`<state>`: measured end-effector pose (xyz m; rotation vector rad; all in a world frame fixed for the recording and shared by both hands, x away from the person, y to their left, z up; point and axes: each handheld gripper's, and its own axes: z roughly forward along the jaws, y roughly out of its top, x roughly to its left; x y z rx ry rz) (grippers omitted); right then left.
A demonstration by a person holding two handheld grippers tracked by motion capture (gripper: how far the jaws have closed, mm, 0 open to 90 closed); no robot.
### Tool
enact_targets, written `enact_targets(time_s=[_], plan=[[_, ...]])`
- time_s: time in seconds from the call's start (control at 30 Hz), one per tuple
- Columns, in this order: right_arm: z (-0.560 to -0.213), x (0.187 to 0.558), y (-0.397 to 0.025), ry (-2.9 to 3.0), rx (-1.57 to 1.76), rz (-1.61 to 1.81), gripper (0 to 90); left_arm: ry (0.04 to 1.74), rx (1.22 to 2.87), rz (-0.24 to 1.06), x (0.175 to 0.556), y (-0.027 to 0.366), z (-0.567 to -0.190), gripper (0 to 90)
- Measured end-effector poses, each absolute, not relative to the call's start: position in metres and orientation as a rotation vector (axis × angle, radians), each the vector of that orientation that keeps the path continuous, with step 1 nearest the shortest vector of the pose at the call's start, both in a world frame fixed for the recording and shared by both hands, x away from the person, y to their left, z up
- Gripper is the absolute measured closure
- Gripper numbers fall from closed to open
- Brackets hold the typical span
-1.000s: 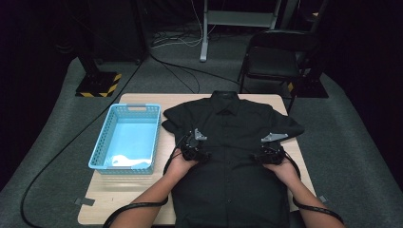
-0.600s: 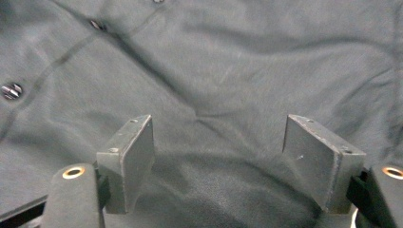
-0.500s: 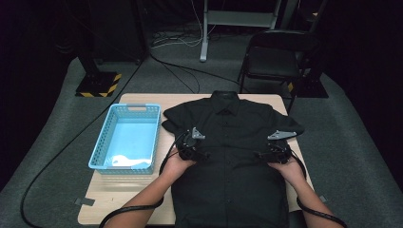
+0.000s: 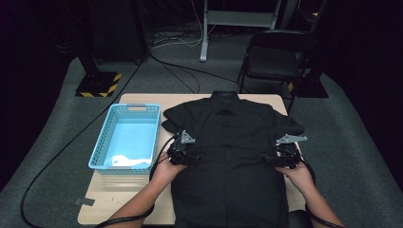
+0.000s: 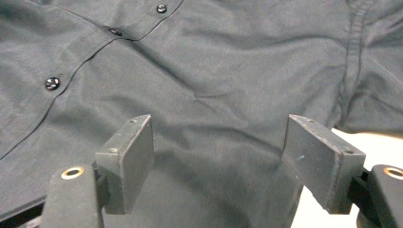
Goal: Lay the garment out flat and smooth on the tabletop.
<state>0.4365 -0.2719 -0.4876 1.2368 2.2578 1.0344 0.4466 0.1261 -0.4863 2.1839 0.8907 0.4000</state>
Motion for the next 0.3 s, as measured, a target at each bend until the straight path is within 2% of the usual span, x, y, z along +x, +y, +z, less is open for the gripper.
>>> enact_targets(time_s=[0.13, 0.3], plan=[[-0.488, 0.427, -0.279, 2.221, 1.261, 1.077, 24.4, 0.887, 2.167, 0.407, 0.447, 0.126, -0.485, 25.4], [-0.494, 0.425, -0.288, 2.170, 1.327, 1.114, 22.0, 0.861, 2.154, 0.407, 0.448, 0.123, -0.484, 20.0]])
